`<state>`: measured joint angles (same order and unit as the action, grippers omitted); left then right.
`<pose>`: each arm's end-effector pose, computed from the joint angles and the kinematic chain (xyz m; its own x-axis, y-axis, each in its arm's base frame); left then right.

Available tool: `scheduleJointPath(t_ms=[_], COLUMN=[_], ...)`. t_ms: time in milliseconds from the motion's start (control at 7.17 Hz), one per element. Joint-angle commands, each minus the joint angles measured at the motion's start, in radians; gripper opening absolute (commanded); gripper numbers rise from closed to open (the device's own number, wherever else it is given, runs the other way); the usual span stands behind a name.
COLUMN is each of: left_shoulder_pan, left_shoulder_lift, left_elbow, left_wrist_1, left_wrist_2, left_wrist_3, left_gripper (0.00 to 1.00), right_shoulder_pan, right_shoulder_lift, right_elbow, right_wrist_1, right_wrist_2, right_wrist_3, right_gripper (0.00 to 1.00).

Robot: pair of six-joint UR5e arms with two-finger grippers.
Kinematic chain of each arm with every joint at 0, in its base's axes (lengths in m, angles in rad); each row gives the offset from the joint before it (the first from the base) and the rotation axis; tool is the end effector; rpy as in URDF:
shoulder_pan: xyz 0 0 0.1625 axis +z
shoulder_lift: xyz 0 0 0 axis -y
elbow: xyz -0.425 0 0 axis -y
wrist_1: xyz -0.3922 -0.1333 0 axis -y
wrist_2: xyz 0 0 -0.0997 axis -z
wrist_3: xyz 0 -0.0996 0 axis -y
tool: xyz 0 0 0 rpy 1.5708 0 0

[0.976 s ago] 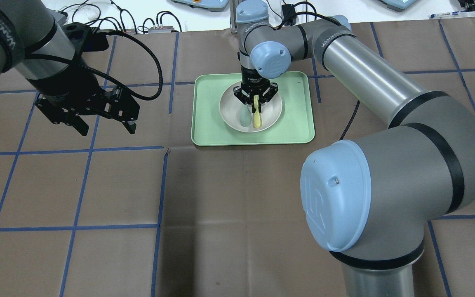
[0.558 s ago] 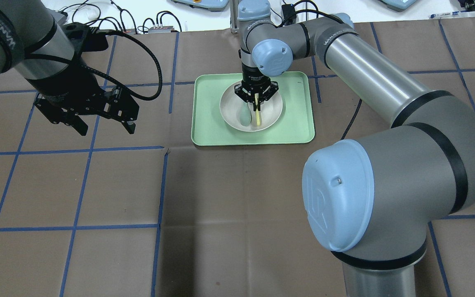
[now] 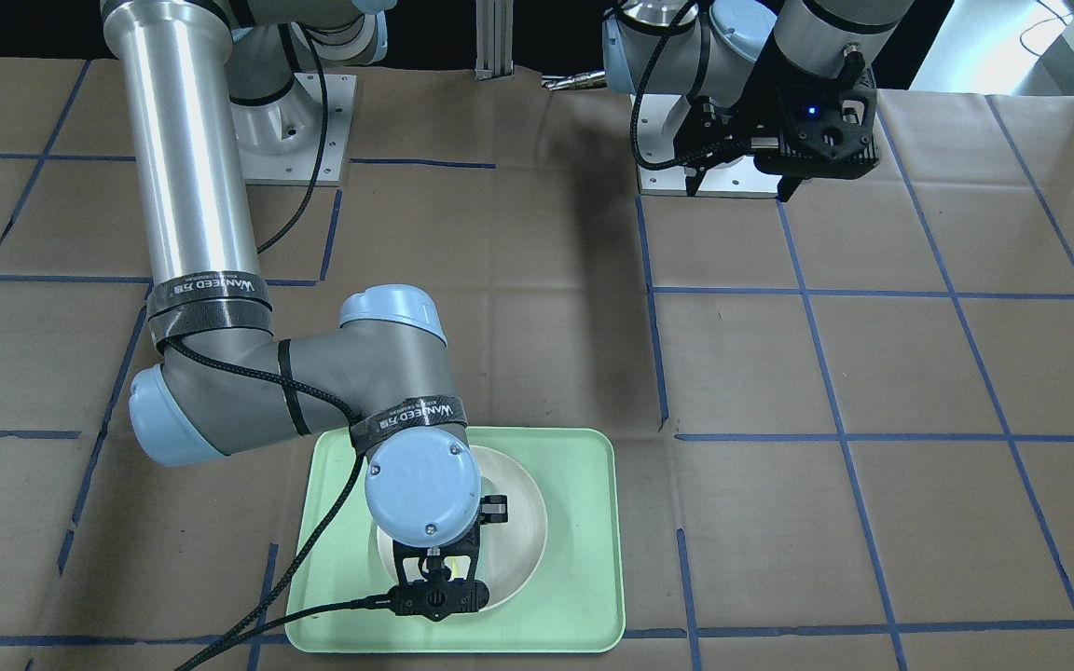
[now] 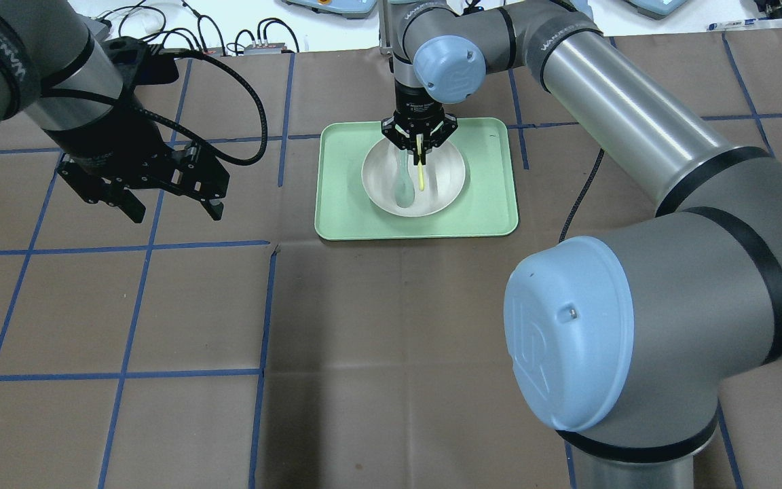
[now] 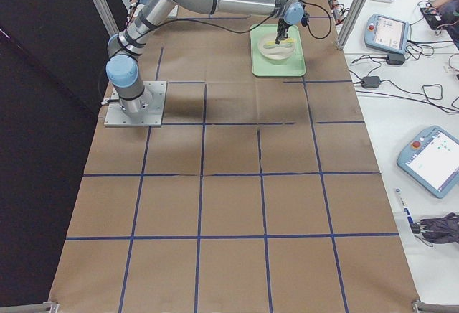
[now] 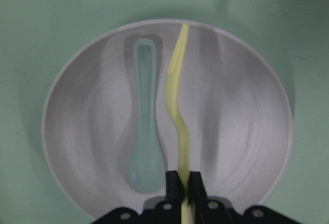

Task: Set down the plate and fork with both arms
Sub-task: 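Lift the yellow fork with the right gripper beside the plate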

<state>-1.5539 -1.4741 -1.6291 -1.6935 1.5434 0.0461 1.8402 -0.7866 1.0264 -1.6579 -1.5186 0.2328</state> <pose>-0.1285 -0.4441 0.4930 -0.9992 0.0267 0.0311 0.0292 0.9961 0.0829 0.3370 -0.7001 0.2568 -0.9994 -0.0314 -0.0151 -0.0334 0.9866 0.1599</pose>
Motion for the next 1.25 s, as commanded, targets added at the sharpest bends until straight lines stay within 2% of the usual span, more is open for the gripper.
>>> scheduleJointPath(t_ms=[0,279,697,1115], left_shoulder_pan=[0.0,0.0,0.0,0.002], left_shoulder_lift=[0.001,0.0,0.011,0.014], left_elbow=[0.0,0.0,-0.024,-0.034], left_wrist_1=[0.0,0.0,0.002,0.003], left_wrist_2=[0.001,-0.002,-0.003,-0.005], left_wrist_3=[0.0,0.001,0.0,0.0], left_gripper=[1.0,1.0,1.0,1.0], right_shoulder_pan=[-0.024,-0.094,-0.156,-0.199], right_shoulder_lift=[-0.051,-0.066,-0.112,-0.047], right_elbow=[0.016,0.049,0.173,0.208], right_wrist_1=[0.02,0.027,-0.015,-0.065], right_wrist_2=[0.002,-0.005,-0.005,-0.002], right_wrist_3=[-0.012,-0.039,-0.104,-0.142], right_gripper=[0.0,0.0,0.0,0.0])
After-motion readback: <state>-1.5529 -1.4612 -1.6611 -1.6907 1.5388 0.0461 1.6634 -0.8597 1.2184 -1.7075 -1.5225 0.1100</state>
